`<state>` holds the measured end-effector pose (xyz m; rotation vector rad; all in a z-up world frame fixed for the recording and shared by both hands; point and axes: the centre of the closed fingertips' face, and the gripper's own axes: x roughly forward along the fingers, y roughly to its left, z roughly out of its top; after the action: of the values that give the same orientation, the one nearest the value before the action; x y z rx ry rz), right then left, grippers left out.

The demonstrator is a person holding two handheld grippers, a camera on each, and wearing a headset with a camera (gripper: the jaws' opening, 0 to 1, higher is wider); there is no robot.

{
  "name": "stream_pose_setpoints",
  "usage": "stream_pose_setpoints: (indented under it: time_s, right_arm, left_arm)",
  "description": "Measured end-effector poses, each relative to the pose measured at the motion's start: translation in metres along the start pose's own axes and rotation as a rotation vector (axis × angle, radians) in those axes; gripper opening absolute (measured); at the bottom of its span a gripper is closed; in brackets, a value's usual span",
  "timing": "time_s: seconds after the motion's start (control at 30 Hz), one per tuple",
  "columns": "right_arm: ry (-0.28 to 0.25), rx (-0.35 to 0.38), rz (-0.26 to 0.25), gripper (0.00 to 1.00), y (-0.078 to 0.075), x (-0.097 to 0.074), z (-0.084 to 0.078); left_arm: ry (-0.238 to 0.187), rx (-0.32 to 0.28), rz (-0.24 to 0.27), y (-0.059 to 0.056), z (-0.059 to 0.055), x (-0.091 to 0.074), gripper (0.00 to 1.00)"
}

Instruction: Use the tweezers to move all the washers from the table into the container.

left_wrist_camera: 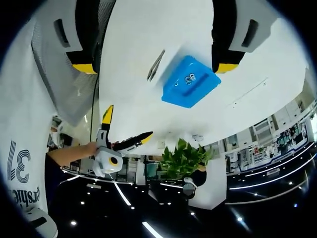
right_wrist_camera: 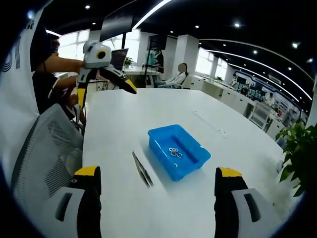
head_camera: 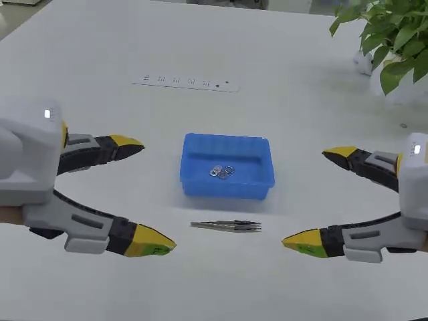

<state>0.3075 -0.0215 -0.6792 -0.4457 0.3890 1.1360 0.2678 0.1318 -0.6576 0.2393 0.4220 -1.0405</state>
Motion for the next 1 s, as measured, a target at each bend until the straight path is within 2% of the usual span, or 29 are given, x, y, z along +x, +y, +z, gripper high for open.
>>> stream_pose_setpoints:
  time_s: [0.13,0.23,0.37,0.6,1.0]
  right_arm:
    - [0.014,0.002,0.007,0.95,0.004,-0.002,-0.002]
    - [0.018,0.004,0.016,0.95,0.008,-0.004,-0.001]
    - [0.022,0.002,0.019,0.95,0.012,-0.005,0.0]
    - [0.025,0.011,0.014,0.94,0.018,-0.01,0.0]
    - [0.018,0.032,-0.009,0.92,0.019,-0.02,0.001]
  left_arm:
    - [-0.02,0.042,0.021,-0.001,0.005,-0.006,0.99]
    - [-0.024,0.005,0.008,-0.003,0.004,-0.007,0.99]
    - [0.004,0.013,0.014,-0.005,-0.004,-0.008,0.99]
    - [0.014,0.001,0.008,-0.009,-0.008,-0.009,0.99]
    - [-0.017,-0.013,-0.005,-0.013,0.003,-0.01,0.91]
